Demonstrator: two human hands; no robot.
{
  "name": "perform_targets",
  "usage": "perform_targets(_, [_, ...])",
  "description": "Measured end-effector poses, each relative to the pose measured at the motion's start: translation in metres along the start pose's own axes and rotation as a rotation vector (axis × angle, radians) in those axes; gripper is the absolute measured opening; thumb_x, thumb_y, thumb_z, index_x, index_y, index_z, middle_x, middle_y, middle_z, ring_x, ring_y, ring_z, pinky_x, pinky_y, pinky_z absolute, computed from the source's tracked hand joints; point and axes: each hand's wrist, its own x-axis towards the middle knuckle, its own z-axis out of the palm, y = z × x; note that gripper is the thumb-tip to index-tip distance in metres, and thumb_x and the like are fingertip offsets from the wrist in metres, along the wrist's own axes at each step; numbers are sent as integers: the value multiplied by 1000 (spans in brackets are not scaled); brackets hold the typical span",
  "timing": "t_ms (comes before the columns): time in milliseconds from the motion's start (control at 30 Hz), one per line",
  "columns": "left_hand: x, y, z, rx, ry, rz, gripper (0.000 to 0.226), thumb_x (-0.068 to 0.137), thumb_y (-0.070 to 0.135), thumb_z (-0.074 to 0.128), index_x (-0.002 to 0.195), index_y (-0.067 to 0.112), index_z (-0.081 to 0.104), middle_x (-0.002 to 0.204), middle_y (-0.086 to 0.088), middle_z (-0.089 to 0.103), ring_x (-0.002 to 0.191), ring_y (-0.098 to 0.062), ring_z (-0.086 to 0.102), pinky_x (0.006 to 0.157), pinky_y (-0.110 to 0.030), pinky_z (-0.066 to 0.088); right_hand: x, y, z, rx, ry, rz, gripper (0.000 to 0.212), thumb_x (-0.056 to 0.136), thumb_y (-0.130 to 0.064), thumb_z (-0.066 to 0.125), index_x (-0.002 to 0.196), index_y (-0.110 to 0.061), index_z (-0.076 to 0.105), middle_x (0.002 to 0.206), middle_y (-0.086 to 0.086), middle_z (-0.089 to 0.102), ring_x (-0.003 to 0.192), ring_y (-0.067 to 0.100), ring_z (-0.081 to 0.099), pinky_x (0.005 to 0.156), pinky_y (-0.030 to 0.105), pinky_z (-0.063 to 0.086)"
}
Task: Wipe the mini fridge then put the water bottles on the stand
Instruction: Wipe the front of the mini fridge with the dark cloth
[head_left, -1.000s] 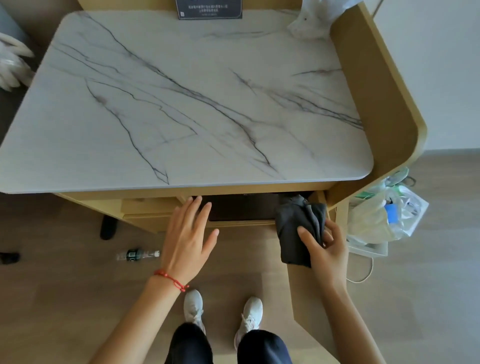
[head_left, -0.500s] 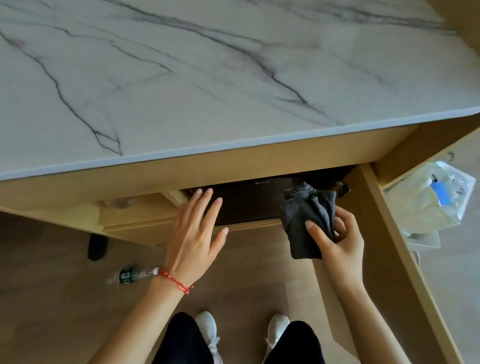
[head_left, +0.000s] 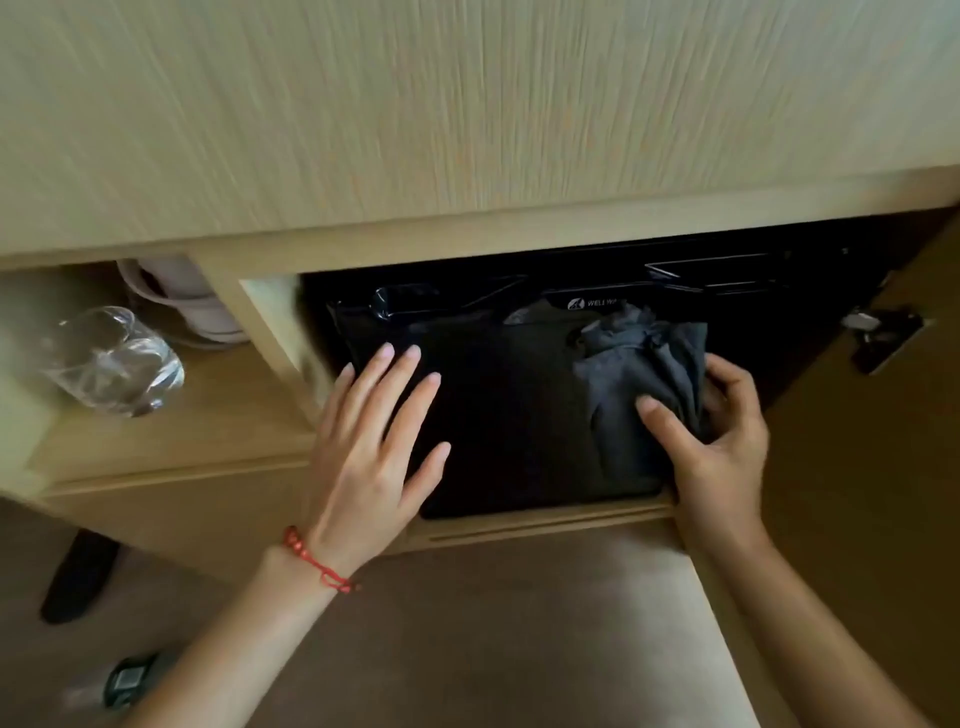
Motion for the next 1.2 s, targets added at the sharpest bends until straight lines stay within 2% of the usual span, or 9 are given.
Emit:
perform_targets(133, [-22,-17,22,87,85,42,44,91,28,48,128,5,45,136,-19,46,133,-31,33,112,-49,24,1,42,20,64,42,-148,58,77,-6,70,120,-32,41,112,-5,60,104,9,61,87,28,51])
perform_targets(267, [-35,-26,43,121,139,90,43,92,28,47,128,4,45,136,-19,46,133,-31,33,113,-48,22,3,69,33,45,122,-322,72,78,-3,67,136,-21,28,125,-22,48,113,6,55,91,23,47])
perform_targets(400, [-39,-31,56,187,193,95,43,91,26,48,128,4,44,136,-20,46,133,-32,33,113,-49,22,9,89,42,10,168,-485,70,81,-5,65,133,-38,30,128,-39,40,120,6,48,99,27,43])
perform_targets(433, [-39,-32,58,184,202,86,43,91,26,48,128,4,44,136,-20,45,134,-32,32,114,-49,21,11,93,43,1,181,-510,65,82,-8,64,132,-38,34,128,-38,41,122,7,47,101,28,41])
perform_targets(567, [-38,-37,64,213,240,62,43,92,28,45,129,5,45,137,-18,45,134,-31,32,114,-48,20,16,108,52,-93,193,-578,42,83,-19,58,124,-21,48,115,-22,48,110,-11,46,94,12,37])
perform_targets(733, [-44,-54,74,331,269,110,43,93,28,43,127,3,48,137,-21,46,133,-32,33,112,-49,23,18,123,70,-95,318,-660,42,82,-19,61,122,-20,47,111,-21,45,108,-16,44,92,7,35])
perform_targets(900, [-52,-70,79,400,307,143,44,91,26,45,129,3,49,137,-21,45,133,-33,34,111,-46,24,18,130,86,-85,431,-652,48,80,-24,66,122,-16,46,112,-22,45,108,-15,44,94,11,37])
perform_targets(1100, [-50,-75,88,415,404,141,46,90,24,48,130,3,46,139,-20,42,132,-34,34,112,-45,23,14,127,104,-148,557,-674,47,80,-21,65,121,-7,46,112,-3,49,107,-2,46,95,10,36])
perform_targets(1200, [-50,-76,90,416,425,137,46,89,24,49,130,3,47,139,-20,42,132,-34,35,111,-44,23,10,123,121,-132,569,-696,46,81,-21,65,121,-8,46,111,-7,49,107,-11,46,94,10,35])
